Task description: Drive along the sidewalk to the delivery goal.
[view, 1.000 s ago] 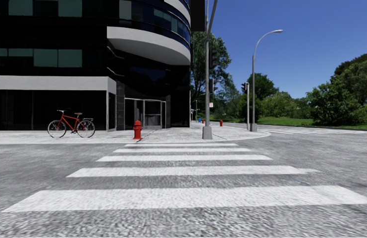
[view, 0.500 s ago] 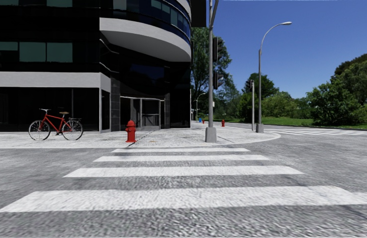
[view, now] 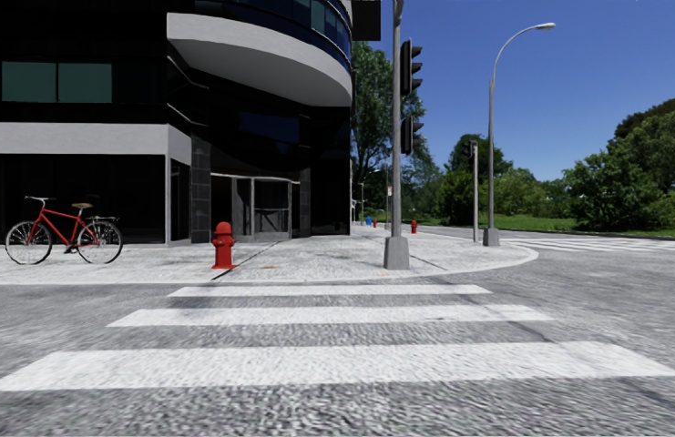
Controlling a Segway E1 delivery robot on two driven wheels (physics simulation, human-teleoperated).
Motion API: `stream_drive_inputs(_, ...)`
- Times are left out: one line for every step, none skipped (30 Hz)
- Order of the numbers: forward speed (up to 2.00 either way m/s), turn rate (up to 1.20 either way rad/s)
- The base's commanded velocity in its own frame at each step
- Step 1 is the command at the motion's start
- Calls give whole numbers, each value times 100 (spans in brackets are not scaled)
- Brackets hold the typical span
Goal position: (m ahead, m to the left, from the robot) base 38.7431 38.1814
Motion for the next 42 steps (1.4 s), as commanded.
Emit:
stream_drive_inputs(200, 0)
stream_drive_inputs(200, 0)
stream_drive_inputs(200, 0)
stream_drive_inputs(200, 0)
stream_drive_inputs(200, 0)
stream_drive_inputs(200, 0)
stream_drive_inputs(200, 0)
stream_drive_inputs(200, 2)
stream_drive_inputs(200, 2)
stream_drive_inputs(200, 10)
stream_drive_inputs(200, 13)
stream_drive_inputs(200, 15)
stream_drive_inputs(200, 15)
stream_drive_inputs(200, 16)
stream_drive_inputs(200, 16)
stream_drive_inputs(200, 16)
stream_drive_inputs(200, 17)
stream_drive_inputs(200, 17)
stream_drive_inputs(200, 19)
stream_drive_inputs(200, 20)
stream_drive_inputs(200, 20)
stream_drive_inputs(200, 20)
stream_drive_inputs(200, 20)
stream_drive_inputs(200, 20)
stream_drive_inputs(200, 20)
stream_drive_inputs(200, 20)
stream_drive_inputs(200, 20)
stream_drive_inputs(200, 20)
stream_drive_inputs(200, 20)
stream_drive_inputs(200, 20)
stream_drive_inputs(200, 22)
stream_drive_inputs(200, 22)
stream_drive_inputs(200, 22)
stream_drive_inputs(200, 24)
stream_drive_inputs(200, 25)
stream_drive_inputs(200, 25)
stream_drive_inputs(200, 26)
stream_drive_inputs(200, 26)
stream_drive_inputs(200, 26)
stream_drive_inputs(200, 27)
stream_drive_inputs(200, 27)
stream_drive_inputs(200, 27)
